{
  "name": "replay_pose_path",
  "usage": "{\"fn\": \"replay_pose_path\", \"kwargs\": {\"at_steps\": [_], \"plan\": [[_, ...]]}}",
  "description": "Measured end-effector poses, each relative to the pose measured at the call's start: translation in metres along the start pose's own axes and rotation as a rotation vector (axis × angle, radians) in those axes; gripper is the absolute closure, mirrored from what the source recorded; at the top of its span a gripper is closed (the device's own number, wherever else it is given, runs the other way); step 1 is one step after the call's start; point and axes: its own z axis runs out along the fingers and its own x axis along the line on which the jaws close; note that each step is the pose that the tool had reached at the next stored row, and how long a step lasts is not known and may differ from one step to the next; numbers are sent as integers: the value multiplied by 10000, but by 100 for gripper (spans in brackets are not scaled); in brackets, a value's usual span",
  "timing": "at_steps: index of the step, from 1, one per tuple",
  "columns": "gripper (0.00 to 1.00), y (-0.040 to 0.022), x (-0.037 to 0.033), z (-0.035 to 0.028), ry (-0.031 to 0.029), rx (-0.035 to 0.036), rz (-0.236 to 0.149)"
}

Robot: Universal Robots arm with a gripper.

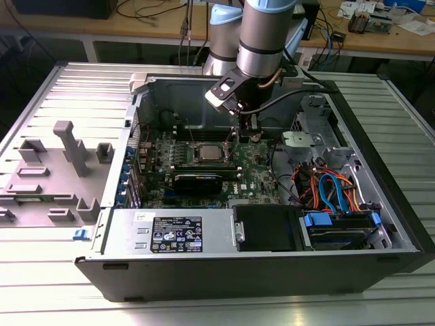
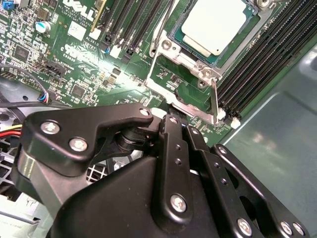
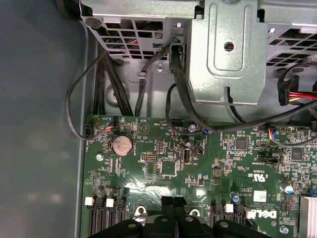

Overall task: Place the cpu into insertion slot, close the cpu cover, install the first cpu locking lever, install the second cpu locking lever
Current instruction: 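Close the cpu cover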

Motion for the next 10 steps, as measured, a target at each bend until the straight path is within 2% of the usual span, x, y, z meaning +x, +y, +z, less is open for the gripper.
{"fn": "replay_pose_path", "kwargs": {"at_steps": [10], "plan": [[89, -34, 2, 1, 1, 0, 0]]}}
